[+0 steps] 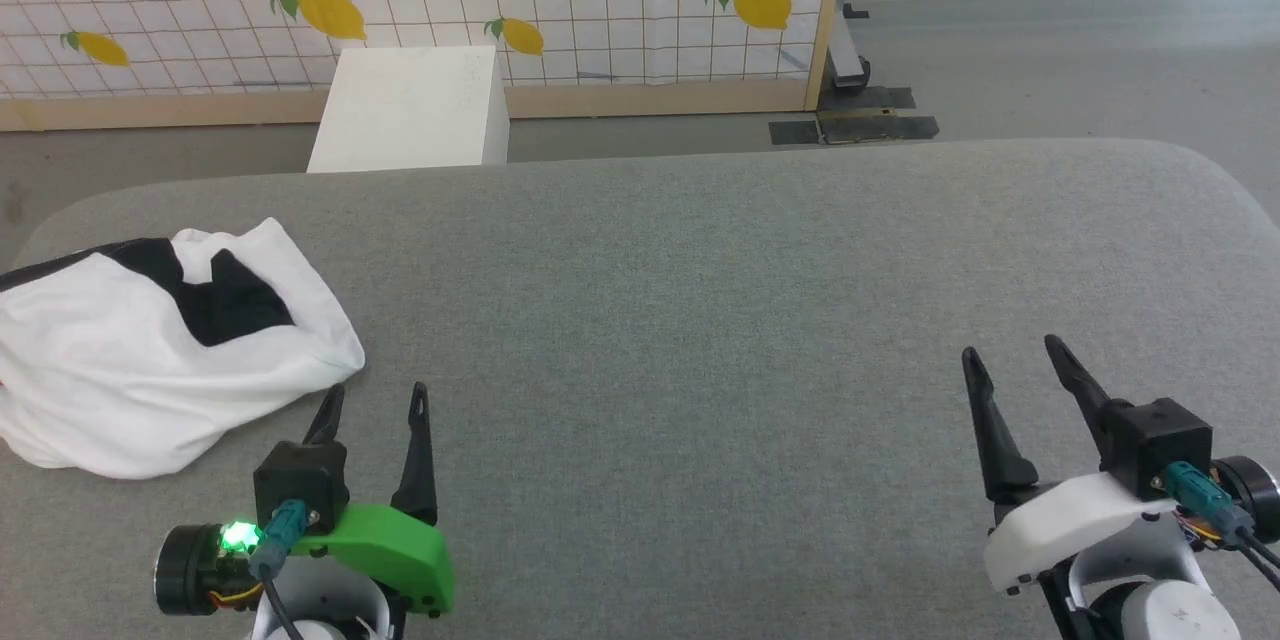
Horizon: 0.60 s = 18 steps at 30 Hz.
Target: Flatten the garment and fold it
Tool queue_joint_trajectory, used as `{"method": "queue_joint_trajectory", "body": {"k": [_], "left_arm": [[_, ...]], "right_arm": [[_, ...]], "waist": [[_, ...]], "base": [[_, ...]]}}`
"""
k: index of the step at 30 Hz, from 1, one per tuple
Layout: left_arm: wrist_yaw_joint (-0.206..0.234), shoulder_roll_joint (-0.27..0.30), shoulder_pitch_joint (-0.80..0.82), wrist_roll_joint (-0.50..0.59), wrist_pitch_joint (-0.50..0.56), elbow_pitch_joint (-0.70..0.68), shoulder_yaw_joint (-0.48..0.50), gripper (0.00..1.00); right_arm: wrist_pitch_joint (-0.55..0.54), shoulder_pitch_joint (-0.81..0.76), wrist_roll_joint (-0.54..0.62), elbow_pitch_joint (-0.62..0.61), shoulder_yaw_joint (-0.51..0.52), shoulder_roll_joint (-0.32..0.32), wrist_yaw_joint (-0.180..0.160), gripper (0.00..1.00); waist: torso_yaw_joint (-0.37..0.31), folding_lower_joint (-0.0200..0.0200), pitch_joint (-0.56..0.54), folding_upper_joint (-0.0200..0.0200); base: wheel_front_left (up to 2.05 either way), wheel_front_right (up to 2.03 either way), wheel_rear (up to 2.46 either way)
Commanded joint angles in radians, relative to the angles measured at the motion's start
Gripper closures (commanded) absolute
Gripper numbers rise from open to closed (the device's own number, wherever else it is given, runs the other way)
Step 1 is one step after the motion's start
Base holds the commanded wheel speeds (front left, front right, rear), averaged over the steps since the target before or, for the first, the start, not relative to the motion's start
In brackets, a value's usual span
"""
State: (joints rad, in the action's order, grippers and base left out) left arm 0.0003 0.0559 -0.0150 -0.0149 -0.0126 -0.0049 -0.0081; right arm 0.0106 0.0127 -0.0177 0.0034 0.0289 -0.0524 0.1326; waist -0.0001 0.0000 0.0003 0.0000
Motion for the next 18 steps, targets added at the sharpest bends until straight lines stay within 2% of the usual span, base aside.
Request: {"method": "queue_joint_trajectory", "body": {"k": [1, 18], "left_arm": [[-0.006, 0.000, -0.005, 0.000, -0.011, -0.004, 0.000, 0.00], [-0.008, -0.001, -0.013, -0.003, -0.045, -0.023, -0.003, 0.00]], "right_arm": [[0.012, -0.014, -0.010, -0.006, 0.010, 0.000, 0.000, 0.00], [0.046, -0.032, -0.031, -0.018, 0.069, 0.000, 0.000, 0.00]], "waist": [[0.000, 0.0000, 0.000, 0.0000], [0.013, 0.0000, 0.003, 0.0000]], "base": [[0.00, 0.00, 0.00], [0.00, 0.00, 0.00]]}}
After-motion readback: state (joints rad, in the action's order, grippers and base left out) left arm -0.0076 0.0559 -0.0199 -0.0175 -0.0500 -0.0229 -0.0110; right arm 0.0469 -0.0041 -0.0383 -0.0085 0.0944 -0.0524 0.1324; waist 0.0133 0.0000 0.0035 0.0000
